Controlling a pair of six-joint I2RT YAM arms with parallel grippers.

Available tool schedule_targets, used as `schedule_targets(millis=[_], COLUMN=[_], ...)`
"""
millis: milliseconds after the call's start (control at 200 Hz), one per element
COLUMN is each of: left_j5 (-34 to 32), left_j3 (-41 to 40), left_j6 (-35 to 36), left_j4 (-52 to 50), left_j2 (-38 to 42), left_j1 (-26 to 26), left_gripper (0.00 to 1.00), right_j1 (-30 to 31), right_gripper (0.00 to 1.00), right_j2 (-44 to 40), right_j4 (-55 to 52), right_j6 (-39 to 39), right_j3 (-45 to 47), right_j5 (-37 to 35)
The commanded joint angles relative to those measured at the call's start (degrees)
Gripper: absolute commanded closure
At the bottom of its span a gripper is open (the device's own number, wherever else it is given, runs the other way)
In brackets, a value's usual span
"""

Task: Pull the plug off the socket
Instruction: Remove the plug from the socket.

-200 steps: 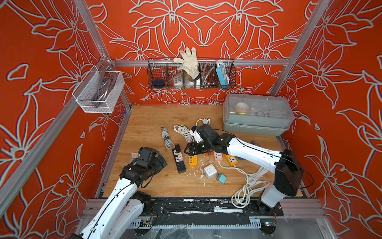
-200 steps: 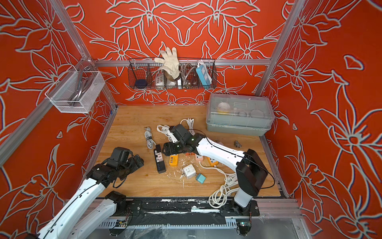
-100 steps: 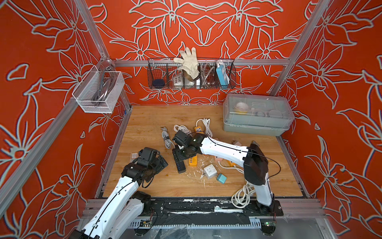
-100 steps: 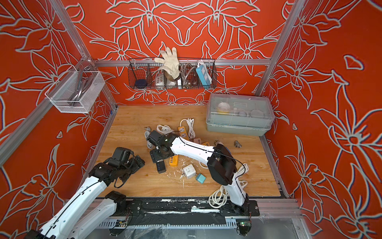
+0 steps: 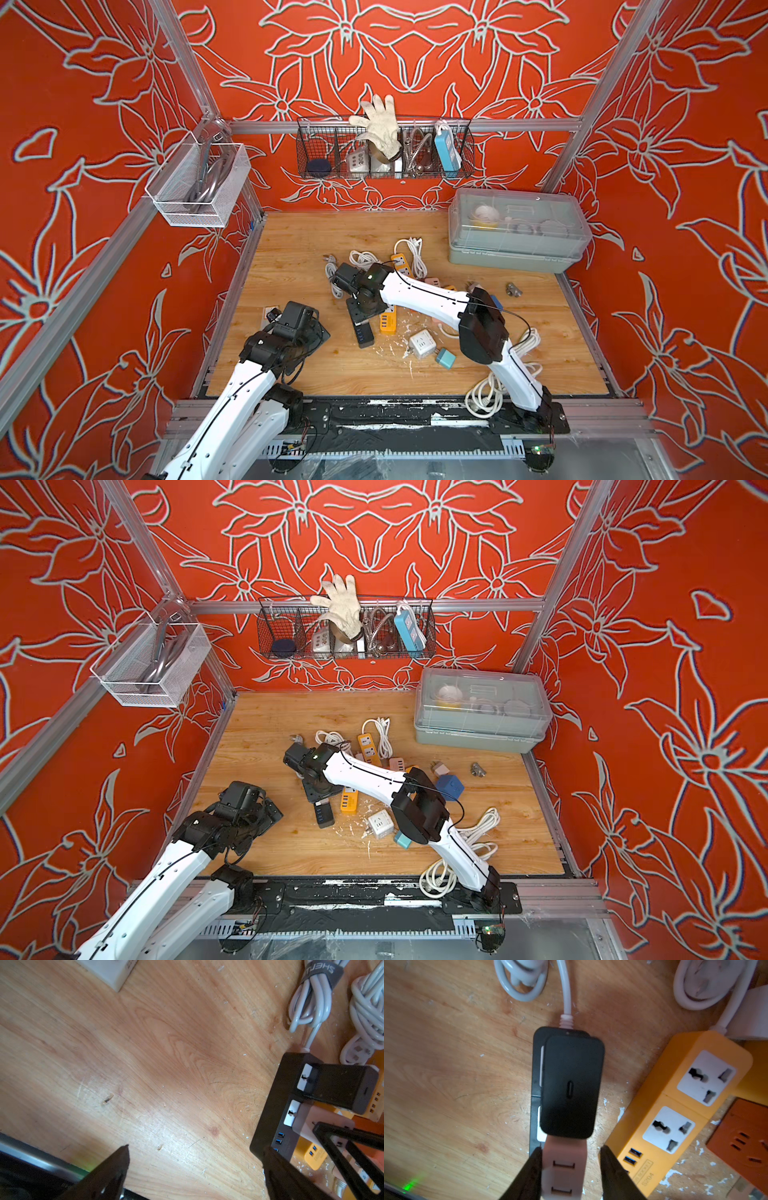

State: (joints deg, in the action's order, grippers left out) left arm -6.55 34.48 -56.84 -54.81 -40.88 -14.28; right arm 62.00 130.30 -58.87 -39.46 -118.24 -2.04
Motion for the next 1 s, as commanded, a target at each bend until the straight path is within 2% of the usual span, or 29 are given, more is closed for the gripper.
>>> schedule_targets(millis=[0,115,320,415,565,631,716,806,876,996], left_j5=[1.1,6.7,25.4,29.7,30.5,30.1,26.2,21.6,20.0,19.6], left_j3=[0.2,-0.9,-7.7,-10.1,-9.8,-9.0,-7.8,-7.2,-7.2,-7.8], left_j6=[0.4,2.8,4.8,4.0,4.0,4.1,4.2,3.4,2.9,2.5], left_j4=[0.3,5.0,22.7,29.3,31.7,31.0,27.5,23.5,21.8,21.3], left_j2=[0.4,0.5,-0.3,-2.0,-6.1,-7.1,-7.1,-6.4,-6.0,-5.3], left_j1=[0.2,0.2,0.2,0.2,0.2,0.2,0.3,0.4,0.5,0.5], left_gripper=[0.01,0.06,0.15,0.19,0.21,0.21,0.19,0.18,0.18,0.18], right_j1=[0.2,0.4,-0.2,-0.9,-2.4,-2.8,-2.9,-3.1,-3.6,-4.5], right_gripper=[0.58,0.62,0.65,0.67,0.65,0.6,0.51,0.46,0.46,0.5], right_j2=[0.7,-2.1,-10.0,-11.7,-12.3,-12.4,-12.1,-9.7,-6.3,-1.6], right_j4=[-4.2,-2.5,7.8,10.2,12.5,13.8,14.9,12.0,7.1,2.2], right_j6=[0.7,1.0,3.3,4.5,7.1,8.7,10.7,10.7,9.9,9.3], right_j3=[-1.9,2.2,14.4,17.8,19.5,19.5,18.5,14.8,10.1,4.5], right_j5=[-2.3,-3.0,0.8,2.1,5.4,8.2,10.7,8.1,5.0,3.9])
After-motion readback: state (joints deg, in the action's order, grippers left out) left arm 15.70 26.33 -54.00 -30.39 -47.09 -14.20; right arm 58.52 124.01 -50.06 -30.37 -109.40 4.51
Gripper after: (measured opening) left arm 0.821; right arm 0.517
